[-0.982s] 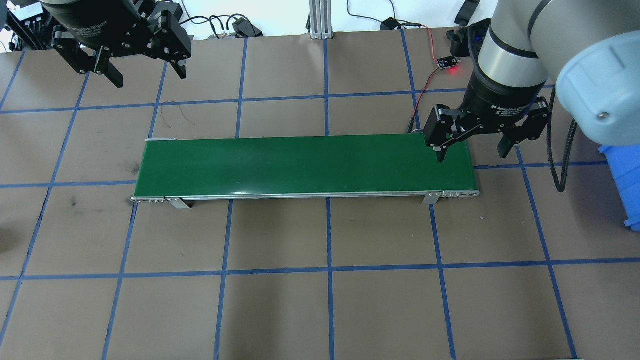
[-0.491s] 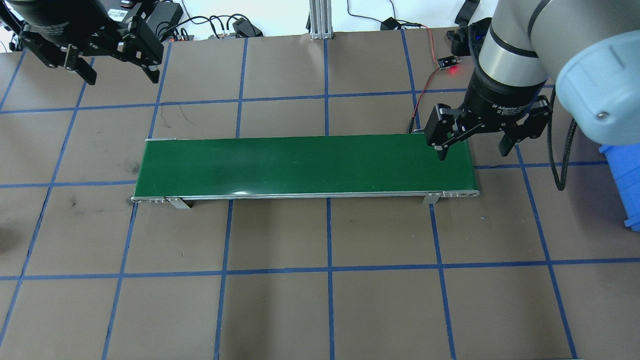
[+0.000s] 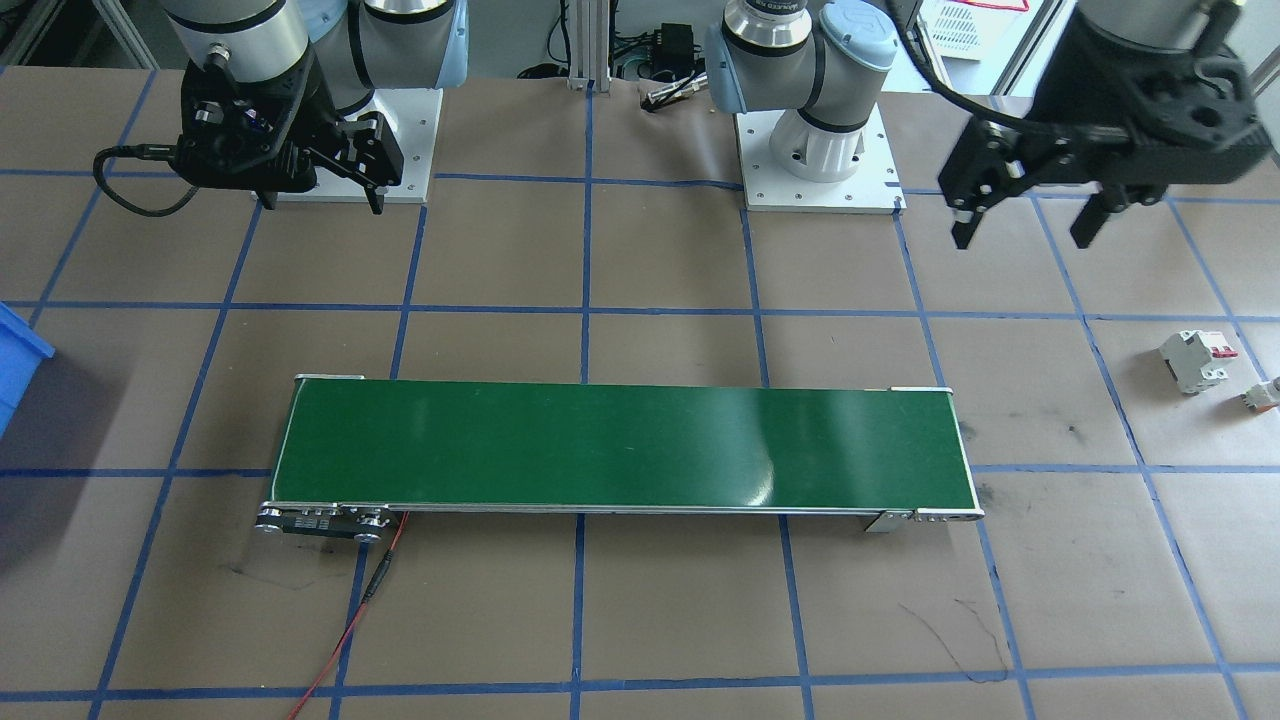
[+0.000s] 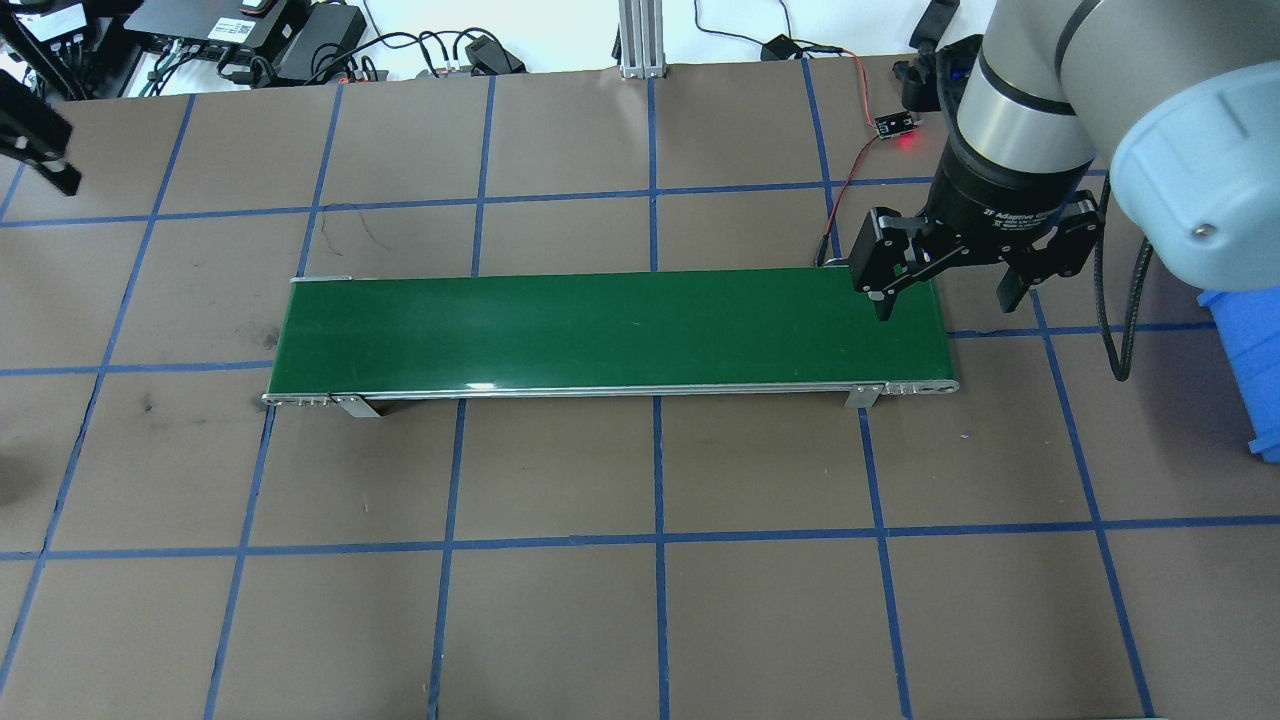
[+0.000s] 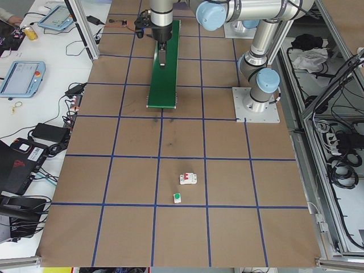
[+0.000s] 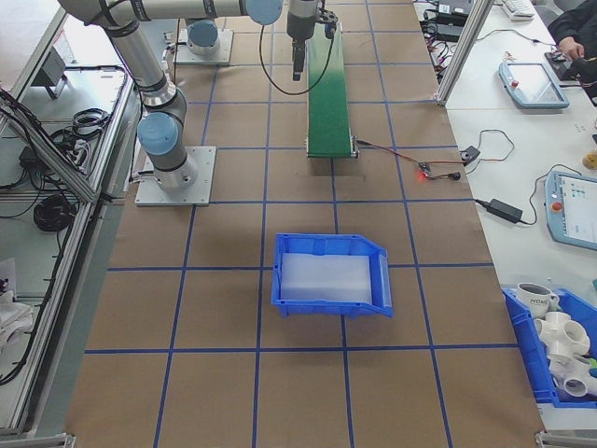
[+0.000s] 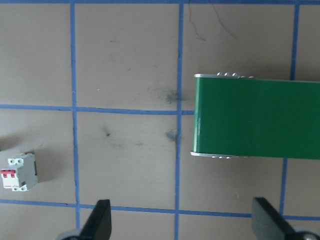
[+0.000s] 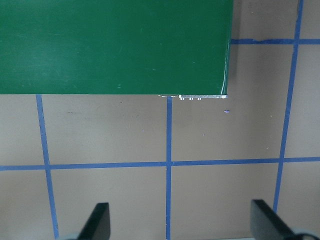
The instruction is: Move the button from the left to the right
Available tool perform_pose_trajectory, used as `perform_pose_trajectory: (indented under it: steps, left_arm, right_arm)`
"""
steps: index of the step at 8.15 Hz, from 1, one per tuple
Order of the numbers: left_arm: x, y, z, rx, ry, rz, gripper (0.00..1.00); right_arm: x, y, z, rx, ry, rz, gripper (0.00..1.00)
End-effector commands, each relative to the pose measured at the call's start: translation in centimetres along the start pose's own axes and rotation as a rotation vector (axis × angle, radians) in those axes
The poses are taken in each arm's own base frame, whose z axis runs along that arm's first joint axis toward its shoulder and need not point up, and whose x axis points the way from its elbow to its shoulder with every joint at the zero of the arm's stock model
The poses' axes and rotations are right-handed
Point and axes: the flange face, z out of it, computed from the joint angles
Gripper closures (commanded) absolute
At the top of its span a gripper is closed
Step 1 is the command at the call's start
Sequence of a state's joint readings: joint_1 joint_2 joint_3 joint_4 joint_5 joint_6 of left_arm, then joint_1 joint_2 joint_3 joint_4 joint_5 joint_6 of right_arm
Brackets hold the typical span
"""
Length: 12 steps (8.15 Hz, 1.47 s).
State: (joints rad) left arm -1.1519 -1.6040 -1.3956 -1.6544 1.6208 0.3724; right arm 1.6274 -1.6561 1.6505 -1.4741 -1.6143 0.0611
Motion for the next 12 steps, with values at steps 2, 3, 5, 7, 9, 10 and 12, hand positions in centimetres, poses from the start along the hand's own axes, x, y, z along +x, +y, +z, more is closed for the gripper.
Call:
perform_pose_trajectory:
  steps: [2, 3, 5, 7, 9, 10, 12]
  left_arm:
    - [-17.5, 2.6, 5.1, -0.141, -0.012, 0.130, 0.00]
    - [-21.5, 4.4, 5.9, -0.155, -0.002, 0.209, 0.00]
    - [-27.5, 7.1, 8.2, -0.175, 0.051, 0.291, 0.00]
    - [-32.9, 8.3, 11.3, -0.170, 0.067, 0.434, 0.00]
    - [-36.6, 7.0, 14.1, -0.146, 0.017, 0.681, 0.00]
    - [-38.4, 5.8, 16.1, -0.128, -0.045, 0.707, 0.00]
    - [-40.7, 5.5, 19.5, -0.110, -0.022, 0.824, 0.00]
  right_arm:
    - [-0.1, 0.0, 0.0, -0.001, -0.007, 0.002, 0.00]
    - [-0.1, 0.0, 0.0, 0.000, -0.007, 0.000, 0.00]
    - [-0.1, 0.0, 0.0, 0.000, -0.010, -0.001, 0.00]
    - [-0.1, 0.0, -0.2, 0.007, -0.012, 0.000, 0.00]
    - [0.0, -0.3, -0.3, 0.026, -0.010, 0.001, 0.00]
    - [-0.1, -0.3, -0.3, 0.026, -0.010, 0.001, 0.00]
    - [-0.1, -0.4, 0.0, 0.020, -0.010, 0.001, 0.00]
